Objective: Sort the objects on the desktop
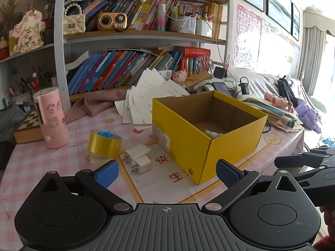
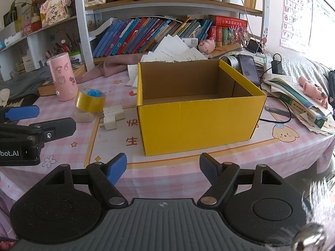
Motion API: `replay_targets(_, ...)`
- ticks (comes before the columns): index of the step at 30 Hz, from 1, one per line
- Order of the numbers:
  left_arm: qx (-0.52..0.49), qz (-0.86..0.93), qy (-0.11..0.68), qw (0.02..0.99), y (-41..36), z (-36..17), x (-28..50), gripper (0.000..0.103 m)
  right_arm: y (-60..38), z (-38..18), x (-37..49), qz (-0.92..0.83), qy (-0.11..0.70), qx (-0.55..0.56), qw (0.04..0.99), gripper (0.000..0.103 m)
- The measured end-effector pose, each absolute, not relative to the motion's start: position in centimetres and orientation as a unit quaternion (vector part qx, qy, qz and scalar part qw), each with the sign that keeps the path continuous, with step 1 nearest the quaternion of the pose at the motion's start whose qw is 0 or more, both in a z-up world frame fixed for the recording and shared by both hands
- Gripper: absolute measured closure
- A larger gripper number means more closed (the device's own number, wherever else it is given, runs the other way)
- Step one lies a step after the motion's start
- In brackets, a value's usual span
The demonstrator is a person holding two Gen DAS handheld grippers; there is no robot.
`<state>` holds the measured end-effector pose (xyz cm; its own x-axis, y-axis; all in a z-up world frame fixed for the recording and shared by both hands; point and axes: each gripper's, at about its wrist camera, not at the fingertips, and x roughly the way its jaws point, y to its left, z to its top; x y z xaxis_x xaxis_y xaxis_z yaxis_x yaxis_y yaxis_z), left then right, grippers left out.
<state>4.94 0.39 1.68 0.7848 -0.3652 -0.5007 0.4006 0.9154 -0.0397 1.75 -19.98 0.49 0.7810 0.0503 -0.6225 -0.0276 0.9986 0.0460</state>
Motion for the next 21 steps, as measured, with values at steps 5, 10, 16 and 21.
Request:
replay_targets(5,0.034,-0.202,0.258,0.944,0.5,1.7,5.0,0.002,-19.9,0.5,1.7,0.021,0.33,0.017,0.944,0.027)
replay_targets(10,0.03,-0.198,0.259,0.945,0.8,1.7,5.0,0.002,-19.7,0.3,1.7,0.024,0.332,0.014,0.943,0.027)
replay_targets(16,0.028,-0.197,0.259,0.945,1.1,1.6,5.0,0.002,-19.3,0.4,1.9,0.027,0.333,0.009,0.942,0.027)
replay_targets(21,0.023,-0.189,0.259,0.947,1.7,1.5,5.0,0.002,-18.9,0.5,2.1,0.033,0.338,0.003,0.941,0.027)
